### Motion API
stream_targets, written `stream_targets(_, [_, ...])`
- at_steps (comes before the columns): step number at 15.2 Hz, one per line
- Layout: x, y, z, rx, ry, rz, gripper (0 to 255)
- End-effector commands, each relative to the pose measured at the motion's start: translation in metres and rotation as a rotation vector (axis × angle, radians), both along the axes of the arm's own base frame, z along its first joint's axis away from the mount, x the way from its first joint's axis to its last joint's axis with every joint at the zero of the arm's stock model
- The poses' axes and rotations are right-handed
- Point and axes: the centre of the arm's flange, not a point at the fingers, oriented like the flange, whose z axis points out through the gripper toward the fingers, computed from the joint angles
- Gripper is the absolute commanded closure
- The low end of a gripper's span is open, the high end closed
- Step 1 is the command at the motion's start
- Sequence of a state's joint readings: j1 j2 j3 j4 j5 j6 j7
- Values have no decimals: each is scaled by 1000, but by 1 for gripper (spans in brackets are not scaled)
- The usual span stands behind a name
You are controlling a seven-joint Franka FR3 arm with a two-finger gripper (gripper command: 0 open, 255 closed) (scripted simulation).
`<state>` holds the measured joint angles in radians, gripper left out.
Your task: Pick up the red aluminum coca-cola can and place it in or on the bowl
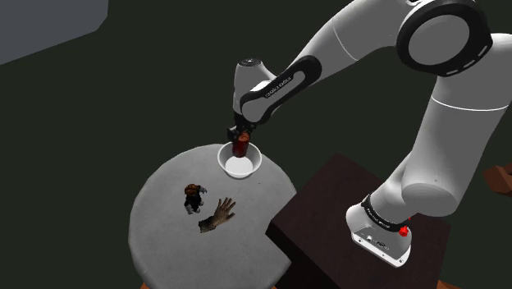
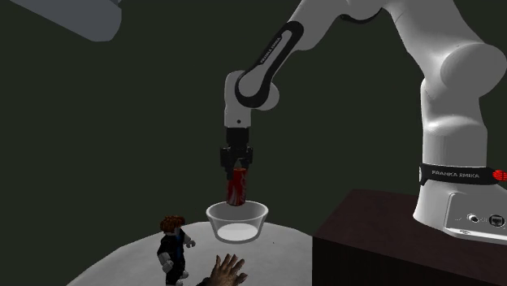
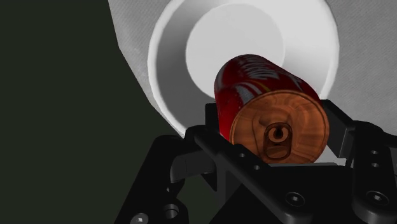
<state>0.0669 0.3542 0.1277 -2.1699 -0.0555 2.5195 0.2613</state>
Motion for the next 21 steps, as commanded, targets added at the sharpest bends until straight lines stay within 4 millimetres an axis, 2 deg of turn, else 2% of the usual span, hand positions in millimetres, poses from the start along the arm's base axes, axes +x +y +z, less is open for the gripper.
stream_targets(1, [1,-1,-10,0,-1,0,255])
stream_targets(3, [1,-1,-19,0,-1,0,255])
stream_targets(11, [1,-1,-19,0,-1,0,255])
stream_targets(12, [1,-1,-19,0,-1,0,0])
stream_targets(17, [1,-1,-19,0,-1,0,0])
stream_targets(21, [1,-1,31,0,-1,0,0])
